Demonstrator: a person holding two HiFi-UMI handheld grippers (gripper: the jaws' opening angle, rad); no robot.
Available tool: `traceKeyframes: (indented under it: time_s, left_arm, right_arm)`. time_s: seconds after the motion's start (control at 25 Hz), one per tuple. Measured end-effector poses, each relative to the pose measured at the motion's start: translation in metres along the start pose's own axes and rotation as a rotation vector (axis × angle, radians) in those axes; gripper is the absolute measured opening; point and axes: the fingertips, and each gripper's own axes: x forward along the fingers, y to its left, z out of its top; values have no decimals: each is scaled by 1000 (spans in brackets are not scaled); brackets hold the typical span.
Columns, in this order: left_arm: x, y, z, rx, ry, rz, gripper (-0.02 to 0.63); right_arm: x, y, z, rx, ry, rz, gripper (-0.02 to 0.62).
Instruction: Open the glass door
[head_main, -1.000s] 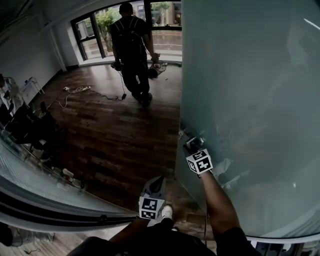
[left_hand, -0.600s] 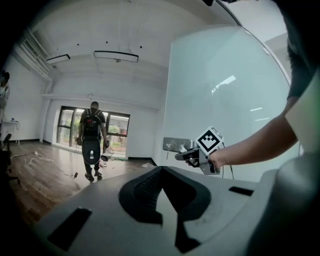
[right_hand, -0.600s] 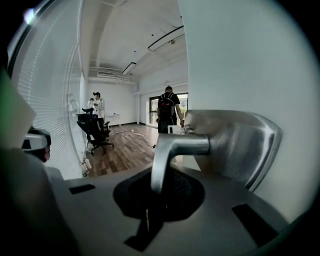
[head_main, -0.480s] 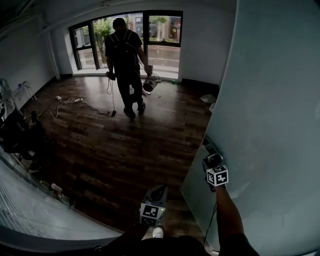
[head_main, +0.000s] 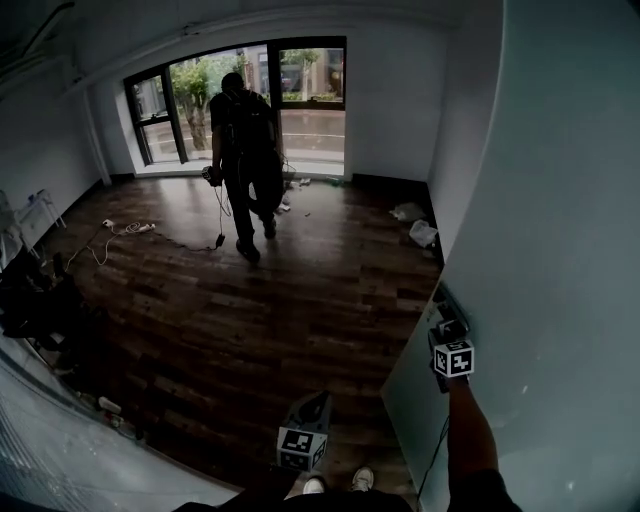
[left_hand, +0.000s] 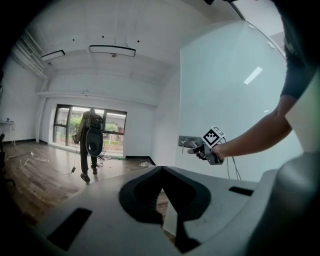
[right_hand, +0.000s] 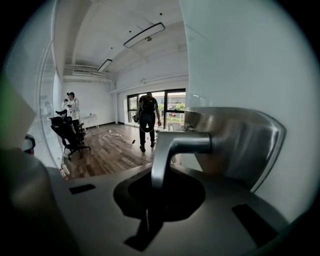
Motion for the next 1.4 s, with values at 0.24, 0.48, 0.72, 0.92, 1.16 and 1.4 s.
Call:
traceKeyframes:
  time_s: [0.24,0.48,0.72,0.92,1.16,1.4]
  left_arm:
    - [43,-11,13,-15,-11,14,6]
    - [81,-23,21,-29,-10,16,6]
    - [103,-48,32,-3,-7,8,6]
    - [108,-64,16,19,14,23,6]
    - [101,-77,11,34,27,34,6]
    - [51,-81,2,23,22,61,6]
  right_arm:
    - [0,-79,-6,52,22,-64,17]
    - [-1,-141,-12,115,20,-105,17]
    - [-7,-174,-13,140,35,-125,17]
    - [-13,-182,-21,110,121,-134,17]
    - [-39,-175,-2,81,151,-129,167]
    - [-98,-160,-1,-4,-4,-310,196]
